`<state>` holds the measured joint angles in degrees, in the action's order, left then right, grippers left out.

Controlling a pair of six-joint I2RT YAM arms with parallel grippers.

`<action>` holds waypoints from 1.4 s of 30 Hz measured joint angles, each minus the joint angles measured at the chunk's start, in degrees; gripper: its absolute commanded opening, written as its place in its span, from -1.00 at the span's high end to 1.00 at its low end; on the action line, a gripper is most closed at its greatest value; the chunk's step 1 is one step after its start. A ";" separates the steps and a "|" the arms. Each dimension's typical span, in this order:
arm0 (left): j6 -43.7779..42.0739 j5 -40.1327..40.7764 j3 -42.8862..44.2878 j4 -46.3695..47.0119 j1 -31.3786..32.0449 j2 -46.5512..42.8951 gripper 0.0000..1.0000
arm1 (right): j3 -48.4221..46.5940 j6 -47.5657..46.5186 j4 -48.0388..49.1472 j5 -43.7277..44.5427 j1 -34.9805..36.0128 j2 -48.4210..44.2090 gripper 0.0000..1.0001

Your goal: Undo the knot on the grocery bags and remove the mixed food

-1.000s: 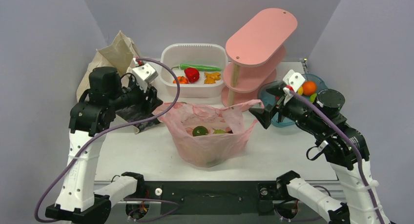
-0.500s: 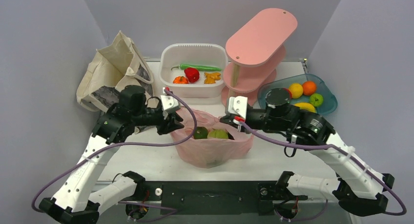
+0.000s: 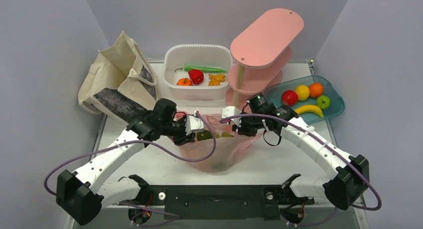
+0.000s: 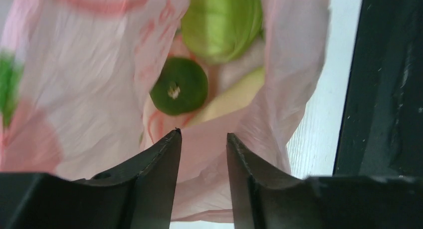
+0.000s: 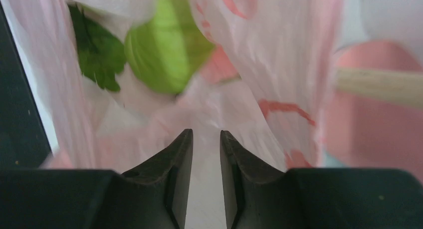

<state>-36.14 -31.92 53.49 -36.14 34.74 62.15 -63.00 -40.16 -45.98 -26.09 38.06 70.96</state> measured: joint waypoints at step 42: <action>-15.56 8.63 -6.43 -1.36 18.53 1.31 -0.02 | 11.65 9.09 -1.22 1.64 11.54 -23.23 -0.25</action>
<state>-51.70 -23.29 47.07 -37.50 53.28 63.46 -51.35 -31.07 -47.20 -24.45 49.60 47.72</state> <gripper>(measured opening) 0.491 0.623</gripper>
